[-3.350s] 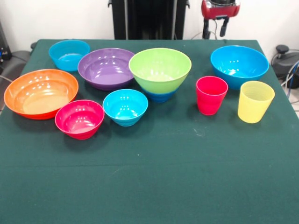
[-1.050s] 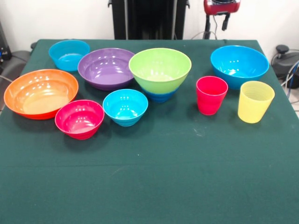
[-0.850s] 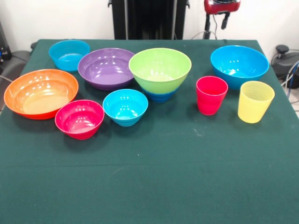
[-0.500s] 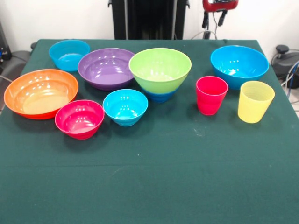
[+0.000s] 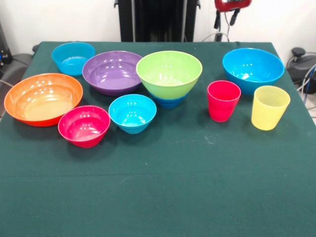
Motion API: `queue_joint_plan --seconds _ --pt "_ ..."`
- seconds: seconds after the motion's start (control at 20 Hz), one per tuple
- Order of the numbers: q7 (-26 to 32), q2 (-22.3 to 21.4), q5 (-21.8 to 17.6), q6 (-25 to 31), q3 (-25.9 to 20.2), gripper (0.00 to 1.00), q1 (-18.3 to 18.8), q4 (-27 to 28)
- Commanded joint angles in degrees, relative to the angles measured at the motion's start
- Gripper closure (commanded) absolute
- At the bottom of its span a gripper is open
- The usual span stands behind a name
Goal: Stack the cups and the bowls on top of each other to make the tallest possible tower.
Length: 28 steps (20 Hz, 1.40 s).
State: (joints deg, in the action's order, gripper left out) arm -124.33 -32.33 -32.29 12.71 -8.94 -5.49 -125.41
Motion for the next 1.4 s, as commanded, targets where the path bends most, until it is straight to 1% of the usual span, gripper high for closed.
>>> queue_joint_plan --seconds 0.05,0.1,0.2,0.25,0.3,0.4,0.5,0.55,0.6,0.7,0.95,1.1,1.3,1.4 --pt "2.0 0.6 -3.0 2.6 -3.8 0.0 -2.2 7.0" --pt "-1.0 0.6 -2.1 -0.1 -2.2 0.0 -3.3 7.0" --pt "-7.3 1.4 0.8 -6.1 1.2 0.0 -5.6 6.7" --pt "-9.2 1.9 2.4 -7.8 1.8 0.0 -5.9 6.5" --pt "-10.5 2.2 3.6 -9.1 2.1 0.0 -6.1 6.1" --pt "-10.6 2.5 5.1 -10.1 1.7 0.0 -5.8 5.7" --pt "-13.1 3.1 8.0 -13.0 3.2 0.0 -6.5 5.2" --pt "-14.5 3.9 9.3 -15.7 4.6 0.0 -7.1 4.8" --pt "-15.2 4.3 10.4 -17.3 5.2 0.0 -7.4 4.5" --pt "-15.1 4.8 12.4 -18.4 5.4 0.0 -6.9 3.3" --pt "-16.9 7.8 18.4 -21.5 6.7 0.0 -6.3 1.8" --pt "-17.1 8.6 20.5 -22.6 7.0 0.0 -6.2 1.2" --pt "-18.4 9.5 22.8 -24.3 6.8 0.0 -4.7 0.5" --pt "-19.2 10.1 23.1 -25.7 6.2 0.0 -3.2 0.0"
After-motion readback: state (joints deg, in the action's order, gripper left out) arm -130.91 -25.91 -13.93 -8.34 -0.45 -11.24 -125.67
